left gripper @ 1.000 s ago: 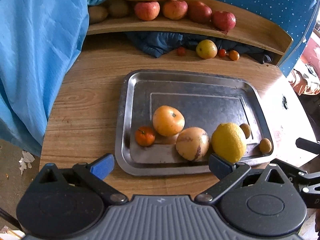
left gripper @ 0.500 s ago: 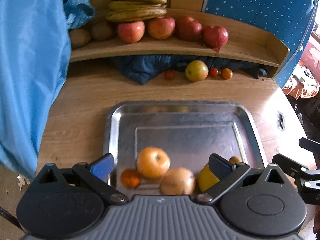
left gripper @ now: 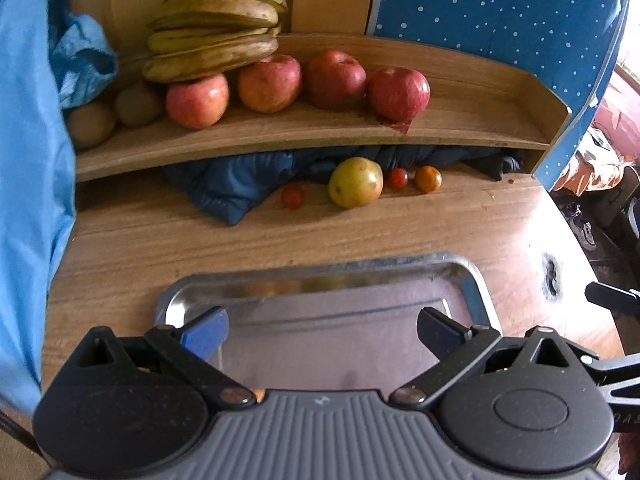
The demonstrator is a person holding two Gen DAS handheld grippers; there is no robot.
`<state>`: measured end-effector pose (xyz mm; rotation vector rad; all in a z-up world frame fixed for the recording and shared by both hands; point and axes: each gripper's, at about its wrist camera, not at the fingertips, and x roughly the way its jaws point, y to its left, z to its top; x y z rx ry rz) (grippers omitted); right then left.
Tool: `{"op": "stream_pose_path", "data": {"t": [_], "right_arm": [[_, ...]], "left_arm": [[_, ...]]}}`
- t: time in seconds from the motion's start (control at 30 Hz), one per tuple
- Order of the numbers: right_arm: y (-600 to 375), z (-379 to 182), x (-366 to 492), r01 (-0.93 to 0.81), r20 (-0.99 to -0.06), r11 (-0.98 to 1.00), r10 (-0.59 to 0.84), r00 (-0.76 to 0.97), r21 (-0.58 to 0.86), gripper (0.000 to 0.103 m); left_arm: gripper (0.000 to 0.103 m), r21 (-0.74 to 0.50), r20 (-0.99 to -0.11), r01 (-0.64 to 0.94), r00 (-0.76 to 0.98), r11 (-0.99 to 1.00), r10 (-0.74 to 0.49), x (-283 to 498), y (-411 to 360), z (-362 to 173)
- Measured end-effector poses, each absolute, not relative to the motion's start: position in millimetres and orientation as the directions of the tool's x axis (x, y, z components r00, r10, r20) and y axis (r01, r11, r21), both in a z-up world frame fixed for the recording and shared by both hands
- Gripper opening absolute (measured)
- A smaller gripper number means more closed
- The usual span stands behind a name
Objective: Organize fruits
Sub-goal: 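Move both tools toward the yellow pear and tangerine under the shelf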
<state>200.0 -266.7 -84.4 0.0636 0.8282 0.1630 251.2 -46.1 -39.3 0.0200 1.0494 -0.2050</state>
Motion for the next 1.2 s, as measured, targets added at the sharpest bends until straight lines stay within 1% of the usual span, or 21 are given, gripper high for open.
{"op": "stream_pose_path", "data": {"t": [0.27, 0.63, 0.73, 0.8, 0.93, 1.0, 1.2], "right_arm": [[-276.2, -90.6, 235.5, -0.127, -0.733, 0.990, 0.135, 0.666, 0.066, 0.102], [-288.5, -104.8, 301.1, -0.139, -0.752, 0.990, 0.111, 0.649, 0.026, 0.101], [-289.2, -109.9, 316.9, -0.130, -0.757, 0.991, 0.098, 0.646, 0.018, 0.094], [-288.3, -113.8, 327.0, -0.134, -0.762, 0.991, 0.103, 0.640, 0.022, 0.086], [-285.3, -120.9, 344.5, -0.137, -0.769, 0.990, 0.109, 0.630, 0.028, 0.082], [-283.0, -124.7, 353.5, -0.143, -0.775, 0.989, 0.113, 0.622, 0.029, 0.078], [-277.5, -136.3, 380.2, -0.152, -0.794, 0.988, 0.123, 0.596, 0.039, 0.068]], "left_arm": [[0.102, -0.078, -0.851, 0.216, 0.493, 0.973, -0.178, 289.1, -60.7, -46.1], [0.102, -0.027, -0.854, 0.337, 0.481, 0.941, -0.197, 347.4, -82.6, -68.5], [0.102, -0.030, -0.854, 0.389, 0.470, 0.921, -0.226, 359.6, -86.6, -77.2], [0.102, -0.037, -0.850, 0.432, 0.460, 0.901, -0.256, 366.5, -89.9, -81.7], [0.102, -0.020, -0.849, 0.497, 0.450, 0.867, -0.277, 378.4, -97.9, -89.9], [0.102, -0.019, -0.853, 0.519, 0.437, 0.855, -0.285, 384.2, -101.1, -93.9], [0.102, -0.028, -0.860, 0.544, 0.414, 0.839, -0.297, 397.0, -105.4, -103.5]]}}
